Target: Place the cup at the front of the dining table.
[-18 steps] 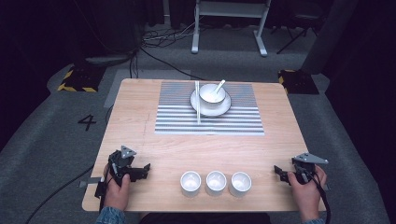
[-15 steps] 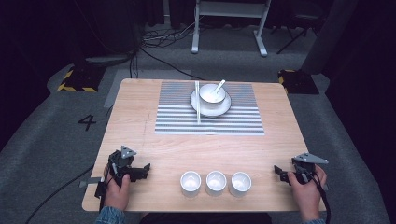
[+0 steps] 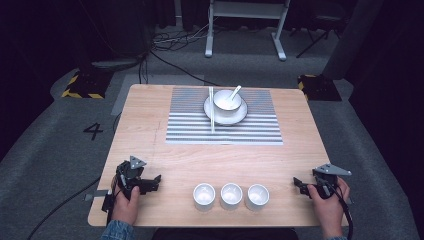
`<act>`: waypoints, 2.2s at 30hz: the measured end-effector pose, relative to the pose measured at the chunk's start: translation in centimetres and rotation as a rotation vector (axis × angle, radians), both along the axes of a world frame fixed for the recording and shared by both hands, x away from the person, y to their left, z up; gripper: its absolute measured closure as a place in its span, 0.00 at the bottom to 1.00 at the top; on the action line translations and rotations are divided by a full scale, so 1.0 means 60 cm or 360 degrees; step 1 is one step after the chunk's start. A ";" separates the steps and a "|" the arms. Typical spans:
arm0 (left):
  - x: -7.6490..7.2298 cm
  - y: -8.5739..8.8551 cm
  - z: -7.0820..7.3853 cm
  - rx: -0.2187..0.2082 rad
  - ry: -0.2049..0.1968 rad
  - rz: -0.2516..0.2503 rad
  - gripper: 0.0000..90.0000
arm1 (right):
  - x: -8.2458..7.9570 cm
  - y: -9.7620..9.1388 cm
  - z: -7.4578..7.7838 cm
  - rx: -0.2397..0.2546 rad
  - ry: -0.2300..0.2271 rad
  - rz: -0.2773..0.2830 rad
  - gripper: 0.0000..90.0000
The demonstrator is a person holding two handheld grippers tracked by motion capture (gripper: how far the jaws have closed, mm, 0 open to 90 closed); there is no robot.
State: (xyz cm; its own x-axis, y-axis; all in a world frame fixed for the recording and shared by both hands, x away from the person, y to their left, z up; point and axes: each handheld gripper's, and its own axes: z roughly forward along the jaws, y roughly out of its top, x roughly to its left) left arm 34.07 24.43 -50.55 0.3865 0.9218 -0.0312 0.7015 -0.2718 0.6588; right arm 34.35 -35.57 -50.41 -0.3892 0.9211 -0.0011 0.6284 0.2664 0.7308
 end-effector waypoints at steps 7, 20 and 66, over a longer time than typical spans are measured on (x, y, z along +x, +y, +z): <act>0.000 0.000 0.000 0.0001 0.0000 0.0001 0.00 | 0.000 0.000 0.000 -0.0003 -0.0003 -0.0002 0.14; 0.000 0.000 0.000 0.0002 -0.0001 0.0001 0.00 | -0.010 0.002 0.010 0.0070 -0.0017 0.0011 0.23; 0.000 0.000 0.000 0.0001 0.0000 0.0001 0.00 | -0.117 0.033 0.184 0.0166 -0.0430 -0.0081 0.29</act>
State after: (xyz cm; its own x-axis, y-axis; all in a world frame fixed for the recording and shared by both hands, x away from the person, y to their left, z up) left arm 34.07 24.43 -50.54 0.3861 0.9220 -0.0305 0.7017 -0.2720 0.6585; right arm 27.35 -33.58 -39.38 -0.3408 0.9401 -0.0023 0.4180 0.1538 0.8954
